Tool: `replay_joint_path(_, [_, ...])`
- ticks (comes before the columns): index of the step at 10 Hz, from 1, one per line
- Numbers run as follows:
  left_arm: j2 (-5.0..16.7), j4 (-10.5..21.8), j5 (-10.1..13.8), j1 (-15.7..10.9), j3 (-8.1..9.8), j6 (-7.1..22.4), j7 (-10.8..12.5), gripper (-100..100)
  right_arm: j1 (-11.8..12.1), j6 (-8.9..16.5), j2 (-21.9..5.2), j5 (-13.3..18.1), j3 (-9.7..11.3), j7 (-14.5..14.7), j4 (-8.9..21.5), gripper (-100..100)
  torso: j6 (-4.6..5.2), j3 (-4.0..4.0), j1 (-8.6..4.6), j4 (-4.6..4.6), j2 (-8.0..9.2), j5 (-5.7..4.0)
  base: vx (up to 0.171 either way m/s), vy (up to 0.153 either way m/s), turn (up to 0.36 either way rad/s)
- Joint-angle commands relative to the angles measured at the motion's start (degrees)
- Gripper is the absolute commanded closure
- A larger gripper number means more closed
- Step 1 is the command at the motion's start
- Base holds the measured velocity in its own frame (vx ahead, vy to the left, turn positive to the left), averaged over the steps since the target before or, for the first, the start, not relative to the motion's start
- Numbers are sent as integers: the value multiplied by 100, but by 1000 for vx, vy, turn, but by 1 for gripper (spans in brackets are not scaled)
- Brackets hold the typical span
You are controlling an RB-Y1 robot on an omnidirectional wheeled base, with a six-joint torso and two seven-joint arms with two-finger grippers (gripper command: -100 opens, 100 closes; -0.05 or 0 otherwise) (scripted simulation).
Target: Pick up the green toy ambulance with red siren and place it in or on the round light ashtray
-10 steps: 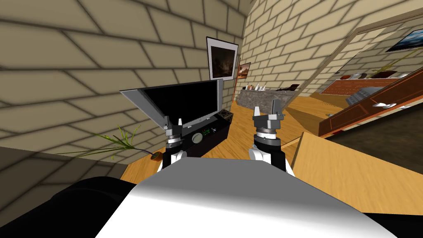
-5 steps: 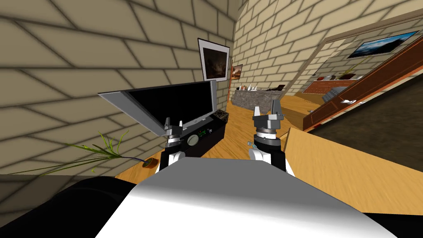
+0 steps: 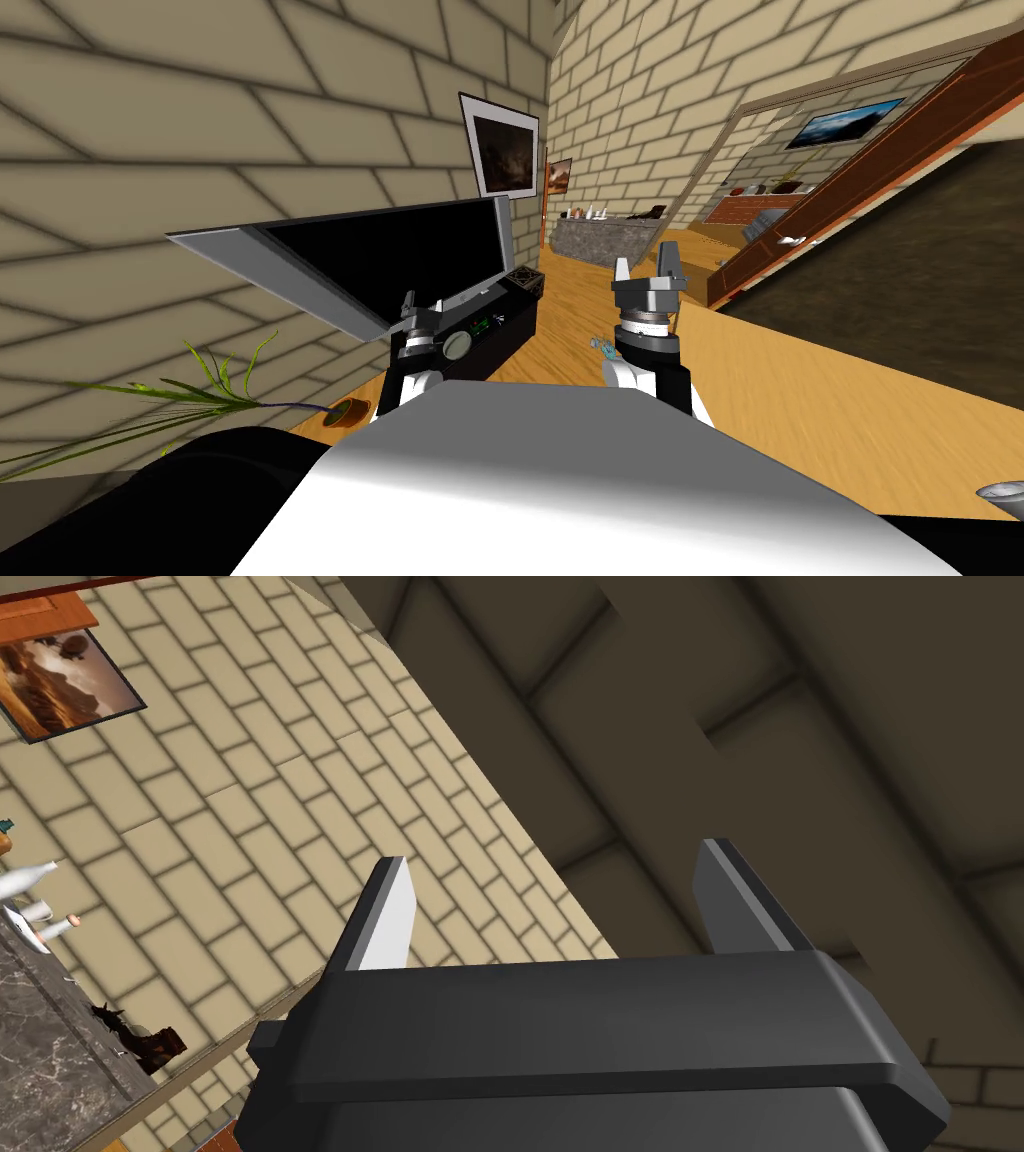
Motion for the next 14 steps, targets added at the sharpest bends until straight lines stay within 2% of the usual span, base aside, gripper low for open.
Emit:
replay_joint_path(1, [68, 139, 210, 35, 111, 286, 49, -100, 0, 0, 0, 0, 0, 0, 0, 0, 0, 0, 0, 0, 0, 0, 39, -50, -143])
replay_joint_path(2, [120, 239, 389, 86, 210, 473, 80, -100, 0, 0, 0, 0, 0, 0, 0, 0, 2, -2, -3, -1, -4, 0, 77, -92, -271])
replay_joint_path(3, [120, 239, 389, 86, 210, 612, 80, -100, 0, 0, 0, 0, 1, 0, 0, 0, 4, -8, -15, -3, -15, -3, 54, -69, -71])
replay_joint_path(5, [252, 490, 747, 195, 432, 1118, 134, -100, 0, 0, 0, 0, 0, 0, 0, 0, 2, -3, -8, -1, -4, -1, 51, -79, -207])
replay_joint_path(6, [252, 490, 747, 195, 432, 1232, 134, -100, 0, 0, 0, 0, 1, 0, 0, 0, 3, -7, -18, -2, -12, -3, 59, -63, -55])
replay_joint_path(7, [331, 640, 922, 252, 555, 1463, 158, -100, 1, 0, 0, 0, 0, 0, 0, 0, -2, -6, -10, -2, -10, -3, 61, -70, -127])
replay_joint_path(8, [331, 640, 922, 252, 555, 1558, 158, -100, 0, 0, 0, 0, 0, 0, 0, 0, 1, -6, -12, -2, -10, -2, 51, -49, -74])
replay_joint_path(9, [418, 806, 1095, 311, 687, 1782, 179, -100, 0, 0, 0, 0, 0, 0, 0, 0, 0, -5, -6, -2, -8, -2, 73, -66, -167])
replay_joint_path(10, [418, 806, 1095, 311, 687, 1893, 179, -100, 0, 0, 0, 0, 0, 0, 0, 0, 2, -8, -9, -3, -14, -2, 58, -51, -80])
replay_joint_path(11, [511, 987, 1262, 370, 824, 2180, 198, -100, 1, 0, 0, 0, 0, 0, 0, 0, -2, -6, -5, -3, -9, -2, 68, -49, -145])
replay_joint_path(12, [511, 987, 1262, 370, 824, 2235, 198, -100, 0, 0, 0, 0, 0, 0, 0, 0, 0, -6, -5, -2, -10, -1, 57, -42, -80])
replay_joint_path(13, [612, 1184, 1424, 428, 968, 2419, 213, -100, 0, 0, 0, 0, 0, 0, 0, 0, -1, -5, -2, -2, -7, -1, 80, -66, -163])
replay_joint_path(14, [612, 1184, 1424, 428, 968, 2582, 213, -100, 0, 0, 0, 0, 0, 0, 0, 0, 1, -8, -9, -3, -14, -2, 70, -50, -69])
